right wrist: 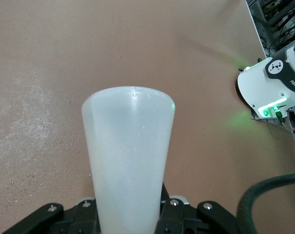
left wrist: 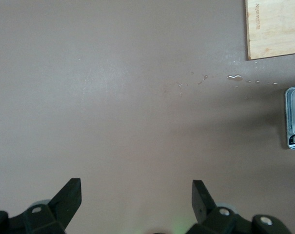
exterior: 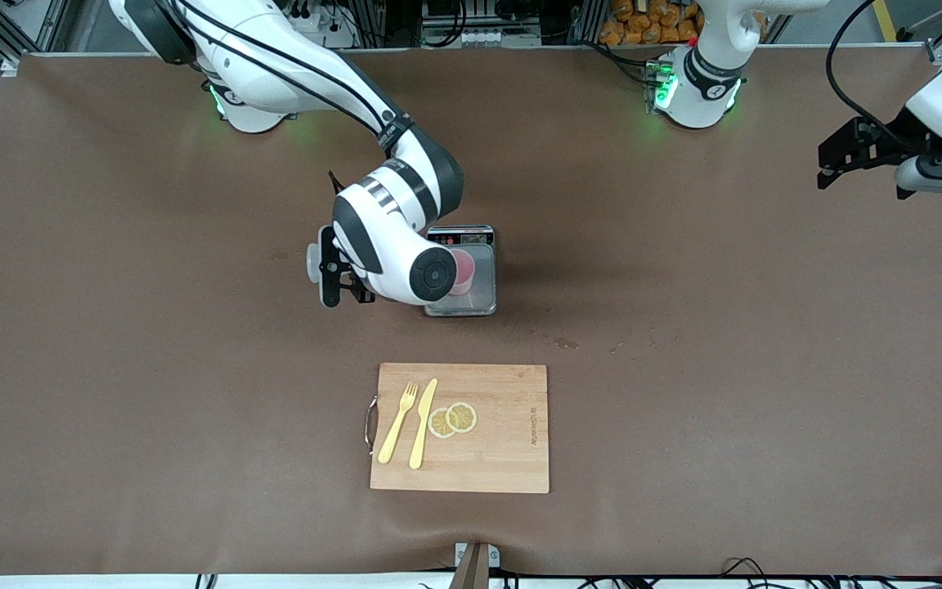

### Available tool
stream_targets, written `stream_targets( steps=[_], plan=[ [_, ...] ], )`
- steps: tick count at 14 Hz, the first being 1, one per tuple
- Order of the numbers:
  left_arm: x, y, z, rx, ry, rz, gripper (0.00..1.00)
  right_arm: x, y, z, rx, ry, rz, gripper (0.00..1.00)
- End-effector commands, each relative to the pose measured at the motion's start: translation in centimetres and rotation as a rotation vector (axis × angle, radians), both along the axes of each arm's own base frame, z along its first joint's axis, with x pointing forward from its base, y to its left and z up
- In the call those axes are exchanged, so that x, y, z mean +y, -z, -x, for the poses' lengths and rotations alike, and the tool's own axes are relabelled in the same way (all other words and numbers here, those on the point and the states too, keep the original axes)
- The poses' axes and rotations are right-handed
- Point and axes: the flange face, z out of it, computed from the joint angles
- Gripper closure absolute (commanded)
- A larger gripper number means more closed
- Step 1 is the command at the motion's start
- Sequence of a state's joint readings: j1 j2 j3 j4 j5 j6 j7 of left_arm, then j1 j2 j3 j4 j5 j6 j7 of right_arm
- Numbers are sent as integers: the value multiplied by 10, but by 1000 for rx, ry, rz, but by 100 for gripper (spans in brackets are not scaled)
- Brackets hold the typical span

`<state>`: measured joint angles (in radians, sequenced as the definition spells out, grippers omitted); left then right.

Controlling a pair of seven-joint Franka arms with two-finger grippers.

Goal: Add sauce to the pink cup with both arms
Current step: 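Tilt the bottle with the right gripper and squeeze sauce into the cup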

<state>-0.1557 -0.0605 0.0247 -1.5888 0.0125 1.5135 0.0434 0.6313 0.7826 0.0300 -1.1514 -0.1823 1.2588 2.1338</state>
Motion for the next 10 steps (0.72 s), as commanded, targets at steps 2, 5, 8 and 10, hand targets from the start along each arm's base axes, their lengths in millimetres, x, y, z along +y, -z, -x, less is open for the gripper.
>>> stream_targets(
  steps=[2,5,8,10],
  plan=[
    [-6,0,2,29,-20,7,0,-6,-11,-5,-42,43,26,100],
    [-2,-2,5,38,-14,7,0,-32,-26,-27,-6,138,-76,100],
    [0,-5,7,31,-16,8,0,-85,-52,-59,79,238,-289,100],
    [-5,-7,6,21,-8,11,0,-101,-58,-66,89,250,-321,100]
  ],
)
